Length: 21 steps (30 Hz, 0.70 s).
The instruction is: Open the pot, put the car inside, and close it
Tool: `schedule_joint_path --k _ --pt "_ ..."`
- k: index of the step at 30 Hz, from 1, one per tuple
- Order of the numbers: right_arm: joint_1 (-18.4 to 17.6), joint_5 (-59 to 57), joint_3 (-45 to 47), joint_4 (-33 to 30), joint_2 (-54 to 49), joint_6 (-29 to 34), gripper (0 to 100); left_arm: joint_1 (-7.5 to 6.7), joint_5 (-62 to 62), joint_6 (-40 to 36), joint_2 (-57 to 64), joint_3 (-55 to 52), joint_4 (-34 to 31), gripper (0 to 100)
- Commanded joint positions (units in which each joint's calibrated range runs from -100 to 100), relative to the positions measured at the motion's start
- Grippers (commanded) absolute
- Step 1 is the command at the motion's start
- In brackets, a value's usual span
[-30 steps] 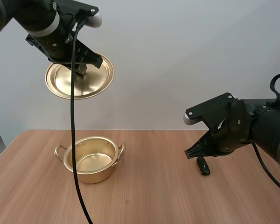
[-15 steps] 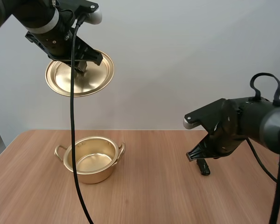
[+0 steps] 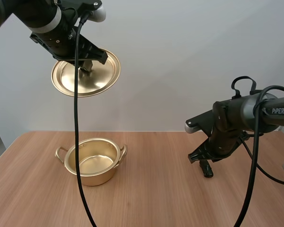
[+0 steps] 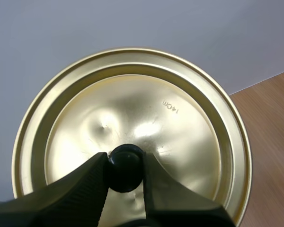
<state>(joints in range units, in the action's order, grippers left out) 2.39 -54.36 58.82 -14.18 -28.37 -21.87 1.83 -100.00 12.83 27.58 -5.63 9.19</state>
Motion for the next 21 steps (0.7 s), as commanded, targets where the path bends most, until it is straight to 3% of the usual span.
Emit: schedule_joint_path --k 1,4,5,8,10,21 --pt "0.01 1.17 0.03 0.4 -0.01 -0.05 0 0.02 0.0 -0.02 0.03 0.07 0.0 0" --pt "0.01 2.83 0.03 0.53 -0.01 -0.05 0 0.02 0.0 0.08 0.03 0.07 0.0 0" --pt "0.01 3.03 0.03 0.53 -0.01 -0.05 6 0.02 0.0 0.08 0.03 0.07 0.0 0" --pt "0.01 4.6 0.03 0.91 -0.01 -0.05 38 0.02 0.0 0.08 0.03 0.07 0.0 0" --pt "0.01 5.24 0.03 2.14 0.14 -0.05 51 0.02 0.0 0.08 0.03 0.07 0.0 0" --pt "0.01 8.98 0.03 3.61 8.56 -0.12 53 0.02 0.0 0.11 0.03 0.07 0.0 0"
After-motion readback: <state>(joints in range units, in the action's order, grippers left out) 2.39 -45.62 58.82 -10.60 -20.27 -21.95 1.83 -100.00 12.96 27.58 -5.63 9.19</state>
